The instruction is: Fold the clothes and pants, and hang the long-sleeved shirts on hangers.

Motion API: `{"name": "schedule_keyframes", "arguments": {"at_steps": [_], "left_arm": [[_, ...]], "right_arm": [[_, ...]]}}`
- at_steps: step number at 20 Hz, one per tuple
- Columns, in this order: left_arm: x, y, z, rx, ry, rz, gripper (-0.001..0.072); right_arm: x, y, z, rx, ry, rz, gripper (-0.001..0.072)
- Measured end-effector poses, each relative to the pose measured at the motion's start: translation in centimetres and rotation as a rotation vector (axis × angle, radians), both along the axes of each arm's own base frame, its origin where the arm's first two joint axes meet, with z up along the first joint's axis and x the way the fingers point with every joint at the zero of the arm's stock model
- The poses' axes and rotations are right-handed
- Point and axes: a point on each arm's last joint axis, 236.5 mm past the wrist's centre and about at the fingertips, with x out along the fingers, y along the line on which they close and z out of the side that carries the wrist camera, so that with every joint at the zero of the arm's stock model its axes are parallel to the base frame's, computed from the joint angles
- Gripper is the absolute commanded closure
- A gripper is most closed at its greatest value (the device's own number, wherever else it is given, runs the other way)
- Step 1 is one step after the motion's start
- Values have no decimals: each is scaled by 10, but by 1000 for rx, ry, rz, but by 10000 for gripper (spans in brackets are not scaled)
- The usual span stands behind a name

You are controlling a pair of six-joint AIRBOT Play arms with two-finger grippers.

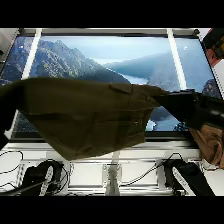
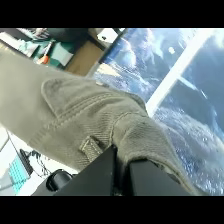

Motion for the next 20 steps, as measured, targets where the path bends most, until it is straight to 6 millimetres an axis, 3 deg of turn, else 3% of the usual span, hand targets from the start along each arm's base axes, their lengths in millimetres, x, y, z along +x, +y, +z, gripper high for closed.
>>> {"name": "schedule_keyframes", "arguments": {"at_steps": [3, 7, 11, 13, 16, 18, 20], "left_arm": [[37, 3, -64, -35, 204, 13, 686], [107, 6, -153, -91, 400, 32, 685], [174, -8, -210, -215, 485, 6, 686], [194, -21, -239, -258, 547, -14, 687], [195, -44, -279, -268, 667, -83, 687], [179, -53, -300, -223, 756, -141, 687], [150, -56, -324, -139, 883, -195, 686]], "right_arm": [[40, -5, -56, -13, 149, -76, 684], [106, -15, -130, 18, 300, -229, 684], [172, -35, -184, 54, 359, -414, 684], [189, -41, -206, 47, 383, -462, 684], [188, -43, -232, -20, 426, -445, 684], [167, -38, -251, -124, 484, -357, 684], [133, -37, -273, -253, 576, -243, 684]]}}
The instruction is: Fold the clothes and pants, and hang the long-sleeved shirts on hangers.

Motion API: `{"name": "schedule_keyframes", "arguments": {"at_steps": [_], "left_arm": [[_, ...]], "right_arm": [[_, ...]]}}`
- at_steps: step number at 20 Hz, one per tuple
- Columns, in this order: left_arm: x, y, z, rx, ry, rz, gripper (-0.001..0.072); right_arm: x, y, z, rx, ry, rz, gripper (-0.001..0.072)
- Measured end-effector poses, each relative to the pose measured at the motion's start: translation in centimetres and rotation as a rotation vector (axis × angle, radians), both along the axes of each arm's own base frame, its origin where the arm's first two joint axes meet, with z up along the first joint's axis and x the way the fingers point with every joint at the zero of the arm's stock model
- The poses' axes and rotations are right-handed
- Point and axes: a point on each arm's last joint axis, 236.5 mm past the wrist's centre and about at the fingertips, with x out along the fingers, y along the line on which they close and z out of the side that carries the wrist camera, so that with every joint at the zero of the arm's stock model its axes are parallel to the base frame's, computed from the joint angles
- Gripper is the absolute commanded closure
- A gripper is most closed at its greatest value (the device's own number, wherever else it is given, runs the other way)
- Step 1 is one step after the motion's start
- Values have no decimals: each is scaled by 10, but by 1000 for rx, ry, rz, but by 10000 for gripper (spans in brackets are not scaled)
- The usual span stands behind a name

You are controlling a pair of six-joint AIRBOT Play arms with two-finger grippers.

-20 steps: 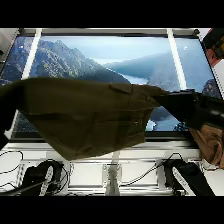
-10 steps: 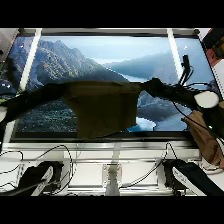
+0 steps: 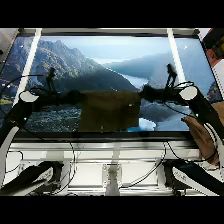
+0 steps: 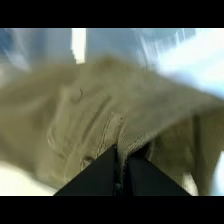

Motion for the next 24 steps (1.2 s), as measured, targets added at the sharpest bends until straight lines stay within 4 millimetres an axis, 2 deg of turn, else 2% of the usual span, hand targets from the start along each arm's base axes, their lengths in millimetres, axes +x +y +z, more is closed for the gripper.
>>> {"name": "schedule_keyframes", "arguments": {"at_steps": [3, 7, 8, 9, 10, 11, 12, 14, 16, 18, 20, 21, 22, 24], "left_arm": [[-54, 9, -34, 124, 189, -146, 684], [-91, 22, -56, 220, 322, -225, 679], [-96, 24, -59, 233, 337, -235, 671], [-100, 26, -61, 245, 350, -243, 645], [-102, 31, -64, 271, 356, -250, 447], [-106, 39, -69, 310, 367, -259, 82], [-106, 37, -69, 302, 369, -256, 10], [-108, 35, -68, 294, 374, -261, 8], [-103, 35, -68, 295, 359, -247, 8], [-98, 37, -69, 305, 342, -234, 8], [-89, 37, -68, 305, 314, -214, 9], [-83, 38, -66, 307, 297, -204, 9], [-76, 40, -63, 308, 276, -186, 8], [-66, 44, -56, 310, 249, -168, 9]], "right_arm": [[-44, -9, -22, -96, 150, 134, 684], [-73, -17, -31, -143, 253, 210, 683], [-78, -18, -32, -148, 271, 220, 657], [-83, -19, -34, -154, 287, 230, 533], [-85, -24, -38, -179, 296, 238, 354], [-88, -31, -42, -210, 308, 244, 214], [-84, -29, -42, -204, 287, 244, 149], [-85, -28, -42, -207, 272, 274, 153], [-73, -32, -44, -235, 212, 277, 158], [-59, -38, -45, -272, 150, 269, 294], [-40, -55, -48, -341, 80, 242, 324], [-32, -64, -48, -367, 54, 222, 497], [-25, -79, -48, -392, 38, 194, 584], [-20, -109, -50, -422, 35, 178, 583]]}}
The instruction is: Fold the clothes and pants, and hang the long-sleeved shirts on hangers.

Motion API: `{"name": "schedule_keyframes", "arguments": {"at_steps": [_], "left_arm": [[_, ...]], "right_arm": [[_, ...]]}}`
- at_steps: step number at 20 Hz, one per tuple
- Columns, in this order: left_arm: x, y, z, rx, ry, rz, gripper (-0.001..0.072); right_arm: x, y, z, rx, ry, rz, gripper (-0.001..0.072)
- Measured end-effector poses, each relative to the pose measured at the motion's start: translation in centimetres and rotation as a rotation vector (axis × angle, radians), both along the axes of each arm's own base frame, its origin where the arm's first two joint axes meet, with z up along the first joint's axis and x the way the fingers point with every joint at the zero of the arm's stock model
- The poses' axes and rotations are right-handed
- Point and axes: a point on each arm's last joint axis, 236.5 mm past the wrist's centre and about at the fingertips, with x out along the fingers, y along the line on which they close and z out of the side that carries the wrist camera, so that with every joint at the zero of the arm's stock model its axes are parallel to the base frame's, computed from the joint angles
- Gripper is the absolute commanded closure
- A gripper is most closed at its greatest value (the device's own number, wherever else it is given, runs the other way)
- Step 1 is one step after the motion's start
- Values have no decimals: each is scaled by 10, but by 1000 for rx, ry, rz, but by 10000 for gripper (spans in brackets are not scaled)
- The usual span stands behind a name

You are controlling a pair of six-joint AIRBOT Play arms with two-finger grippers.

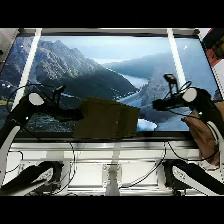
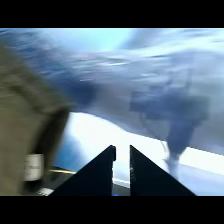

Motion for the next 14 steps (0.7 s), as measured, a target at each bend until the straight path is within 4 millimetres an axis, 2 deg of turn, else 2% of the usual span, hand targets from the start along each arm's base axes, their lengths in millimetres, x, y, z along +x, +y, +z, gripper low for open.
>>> {"name": "schedule_keyframes", "arguments": {"at_steps": [2, 3, 4, 5, 6, 9, 14], "left_arm": [[9, 3, 6, 0, -26, 15, 9], [12, 4, 8, -1, -34, 20, 9], [13, 5, 9, -1, -39, 22, 9], [15, 5, 10, -1, -42, 25, 9], [16, 5, 11, -2, -47, 28, 9], [18, 6, 12, -3, -53, 32, 9], [19, 5, 13, -6, -56, 34, 10]], "right_arm": [[-15, -18, -7, 34, 66, 24, 562], [-26, -18, -12, 84, 107, 36, 375], [-37, -12, -17, 153, 148, 47, 218], [-44, -3, -21, 222, 171, 54, 160], [-50, 10, -25, 298, 188, 54, 155], [-50, 40, -37, 405, 171, 45, 30], [-35, 87, -45, 433, 97, 36, 30]]}}
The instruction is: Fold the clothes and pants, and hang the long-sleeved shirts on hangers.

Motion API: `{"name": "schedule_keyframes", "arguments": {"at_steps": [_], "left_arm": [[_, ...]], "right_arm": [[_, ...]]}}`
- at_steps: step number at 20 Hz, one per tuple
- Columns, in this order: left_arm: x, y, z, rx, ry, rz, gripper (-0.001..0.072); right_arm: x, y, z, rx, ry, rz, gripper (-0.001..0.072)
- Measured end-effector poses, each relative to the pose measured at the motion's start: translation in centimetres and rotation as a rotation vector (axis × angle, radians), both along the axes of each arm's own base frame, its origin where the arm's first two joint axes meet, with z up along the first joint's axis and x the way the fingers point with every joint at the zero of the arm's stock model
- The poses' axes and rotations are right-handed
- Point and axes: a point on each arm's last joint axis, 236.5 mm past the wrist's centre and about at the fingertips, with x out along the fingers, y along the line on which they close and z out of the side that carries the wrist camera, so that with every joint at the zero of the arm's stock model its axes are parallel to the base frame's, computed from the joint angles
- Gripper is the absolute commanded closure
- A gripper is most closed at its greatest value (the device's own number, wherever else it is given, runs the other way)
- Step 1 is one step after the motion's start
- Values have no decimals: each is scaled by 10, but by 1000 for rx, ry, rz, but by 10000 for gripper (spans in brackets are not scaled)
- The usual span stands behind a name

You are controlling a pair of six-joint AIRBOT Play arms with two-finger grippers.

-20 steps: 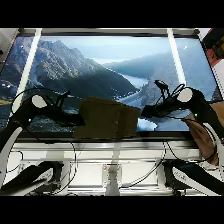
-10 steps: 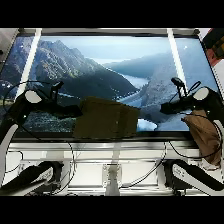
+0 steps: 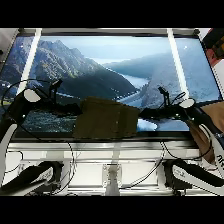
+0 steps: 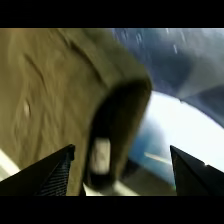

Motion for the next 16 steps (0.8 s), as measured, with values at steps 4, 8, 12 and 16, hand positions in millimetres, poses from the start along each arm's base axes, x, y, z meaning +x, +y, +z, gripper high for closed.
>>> {"name": "schedule_keyframes", "arguments": {"at_steps": [4, 8, 12, 16], "left_arm": [[0, 0, 0, 0, 0, 1, 15], [0, 0, 0, -1, 0, 1, 15], [0, 0, 0, -1, 0, 1, 15], [0, 0, 0, -1, 0, 2, 15]], "right_arm": [[18, 12, -6, -30, -24, -81, 30], [30, 5, -23, -99, 35, -126, 31], [31, 12, -37, -100, 158, -81, 38], [27, 34, -42, -13, 264, -24, 39]]}}
